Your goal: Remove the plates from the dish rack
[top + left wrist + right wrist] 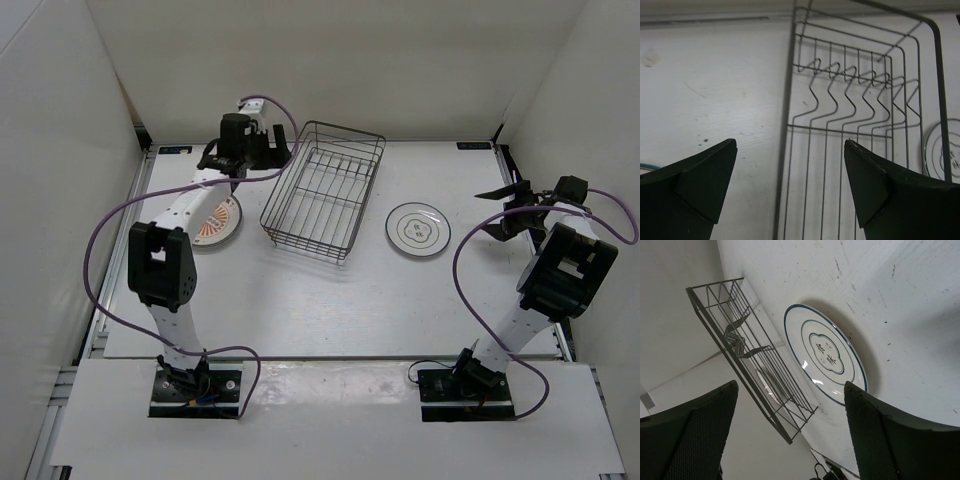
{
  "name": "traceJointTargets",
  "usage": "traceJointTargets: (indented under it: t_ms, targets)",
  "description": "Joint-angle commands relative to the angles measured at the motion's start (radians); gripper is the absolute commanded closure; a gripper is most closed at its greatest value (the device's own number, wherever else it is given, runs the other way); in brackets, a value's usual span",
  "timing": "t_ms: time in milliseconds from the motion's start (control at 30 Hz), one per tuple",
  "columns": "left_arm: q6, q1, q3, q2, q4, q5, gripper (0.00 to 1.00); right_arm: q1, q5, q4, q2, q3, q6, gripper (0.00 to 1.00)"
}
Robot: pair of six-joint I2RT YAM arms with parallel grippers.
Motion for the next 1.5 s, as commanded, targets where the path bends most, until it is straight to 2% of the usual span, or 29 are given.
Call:
traceJointTargets:
  t_ms: [0, 200, 300, 333, 400, 433, 500, 600, 667, 800, 867, 967, 1000, 1133, 1200, 1367, 1467]
  targets:
    - [-0.026, -0.029, 0.014, 0.039, -0.031, 0.175, 0.00, -0.036, 0.010, -0.010, -0.013, 0.006, 0.004, 0.12]
    - [0.006, -0.035, -0.041, 0.072, -0.041, 0.138, 0.06, -0.039, 0.010, -0.012, -0.020, 0.012, 0.003, 0.12]
    - [0.007, -0.035, -0.032, 0.108, -0.067, 0.163, 0.20, -0.042, 0.012, -0.014, -0.020, 0.013, -0.002, 0.12]
    - [-0.006, -0.034, -0.029, 0.118, -0.071, 0.186, 0.29, -0.042, 0.009, -0.014, -0.020, 0.015, -0.002, 0.12]
    - [-0.016, -0.034, -0.033, 0.132, -0.074, 0.210, 0.38, -0.044, 0.012, -0.017, -0.020, 0.012, -0.006, 0.12]
    - [-0.034, -0.035, -0.035, 0.133, -0.077, 0.213, 0.48, -0.045, 0.012, -0.018, -0.023, 0.010, -0.006, 0.12]
    - [-0.046, -0.038, -0.056, 0.124, -0.082, 0.200, 0.58, -0.047, 0.012, -0.015, -0.023, 0.010, -0.003, 0.12]
    - [-0.066, -0.054, -0.092, 0.098, -0.065, 0.151, 0.63, -0.050, 0.012, -0.017, -0.022, 0.006, -0.003, 0.12]
    - [-0.068, -0.069, -0.125, 0.075, -0.053, 0.116, 0.71, -0.051, 0.012, -0.017, -0.022, 0.006, -0.005, 0.12]
    - [-0.083, -0.103, -0.173, 0.041, -0.047, 0.054, 0.78, -0.053, 0.010, -0.015, -0.014, 0.007, -0.003, 0.12]
    - [-0.115, -0.120, -0.207, 0.017, -0.048, -0.033, 0.86, -0.053, 0.006, -0.009, -0.013, 0.007, -0.002, 0.12]
    - [-0.140, -0.143, -0.251, -0.006, -0.044, -0.078, 0.92, -0.053, 0.009, -0.009, -0.010, 0.009, -0.002, 0.12]
    - [-0.153, -0.143, -0.267, -0.017, -0.045, -0.125, 0.94, -0.053, 0.009, -0.009, -0.011, 0.009, 0.001, 0.12]
    - [-0.157, -0.146, -0.280, -0.026, -0.051, -0.164, 0.95, -0.054, 0.007, -0.004, -0.010, 0.007, 0.004, 0.12]
    - [-0.176, -0.146, -0.282, -0.025, -0.071, -0.196, 1.00, -0.054, 0.007, -0.006, -0.011, 0.006, 0.004, 0.12]
    - [-0.230, -0.144, -0.314, -0.049, -0.074, -0.288, 1.00, -0.056, 0.009, -0.004, -0.011, 0.007, 0.001, 0.12]
    - [-0.311, -0.140, -0.334, -0.057, -0.087, -0.331, 1.00, -0.054, 0.006, -0.006, -0.016, 0.006, 0.003, 0.12]
